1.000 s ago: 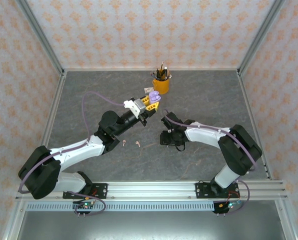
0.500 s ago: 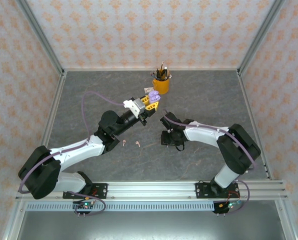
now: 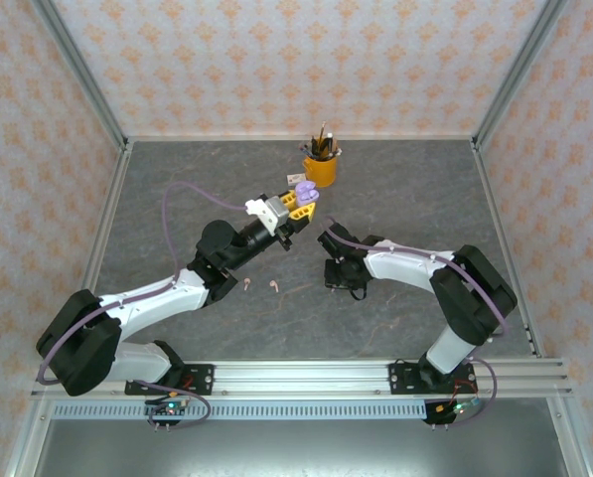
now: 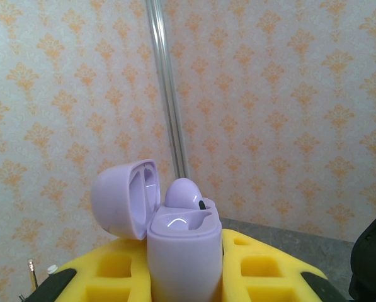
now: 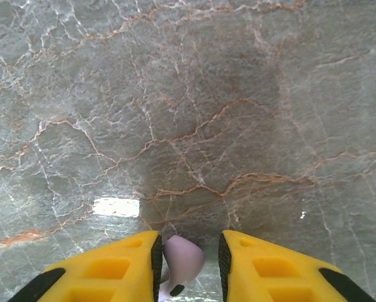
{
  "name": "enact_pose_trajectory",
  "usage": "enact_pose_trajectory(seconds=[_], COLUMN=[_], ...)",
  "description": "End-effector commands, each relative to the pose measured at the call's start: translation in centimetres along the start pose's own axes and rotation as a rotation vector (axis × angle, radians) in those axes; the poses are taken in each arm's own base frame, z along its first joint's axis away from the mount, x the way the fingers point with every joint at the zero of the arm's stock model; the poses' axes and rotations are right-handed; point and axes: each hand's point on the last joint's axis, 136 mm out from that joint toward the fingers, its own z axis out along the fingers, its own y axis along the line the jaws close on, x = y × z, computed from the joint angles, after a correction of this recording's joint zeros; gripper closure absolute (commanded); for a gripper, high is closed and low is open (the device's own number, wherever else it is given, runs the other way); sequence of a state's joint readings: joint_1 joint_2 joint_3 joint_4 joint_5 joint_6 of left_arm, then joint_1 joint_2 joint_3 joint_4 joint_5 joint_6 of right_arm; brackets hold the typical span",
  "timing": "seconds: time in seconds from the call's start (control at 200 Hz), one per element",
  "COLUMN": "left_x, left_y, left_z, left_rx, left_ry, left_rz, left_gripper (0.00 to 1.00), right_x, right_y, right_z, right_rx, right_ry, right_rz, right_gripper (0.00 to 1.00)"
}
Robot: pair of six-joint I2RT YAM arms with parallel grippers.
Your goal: Insert the wireless bluetooth earbuds into the charging case
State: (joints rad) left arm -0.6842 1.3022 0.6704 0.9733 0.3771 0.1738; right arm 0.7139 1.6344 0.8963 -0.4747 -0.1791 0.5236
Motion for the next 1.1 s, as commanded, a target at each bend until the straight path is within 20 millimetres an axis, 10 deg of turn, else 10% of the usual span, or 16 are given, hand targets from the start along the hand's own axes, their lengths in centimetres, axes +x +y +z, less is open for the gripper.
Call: enact_pose_trajectory(seconds=[0.0,1.096], left_x=[-1.67,-1.52], left_y=[0.45,0.37], left_z=[-0.38,-0.36], left_rx=[-0.013,-0.008], left_ry=[-0.062,-0.060], left_rz=[0.001,-0.006], left_gripper=[1.00,1.00], right_x=[0.34,0.83], right_y=[-0.76,-0.55], right_z=[-0.30,-0.78], right_rx=[0.042,0.055], right_ry=[0.008,0.019], right_rz=[0.011,-0.032], right_gripper=[0.68,0.80])
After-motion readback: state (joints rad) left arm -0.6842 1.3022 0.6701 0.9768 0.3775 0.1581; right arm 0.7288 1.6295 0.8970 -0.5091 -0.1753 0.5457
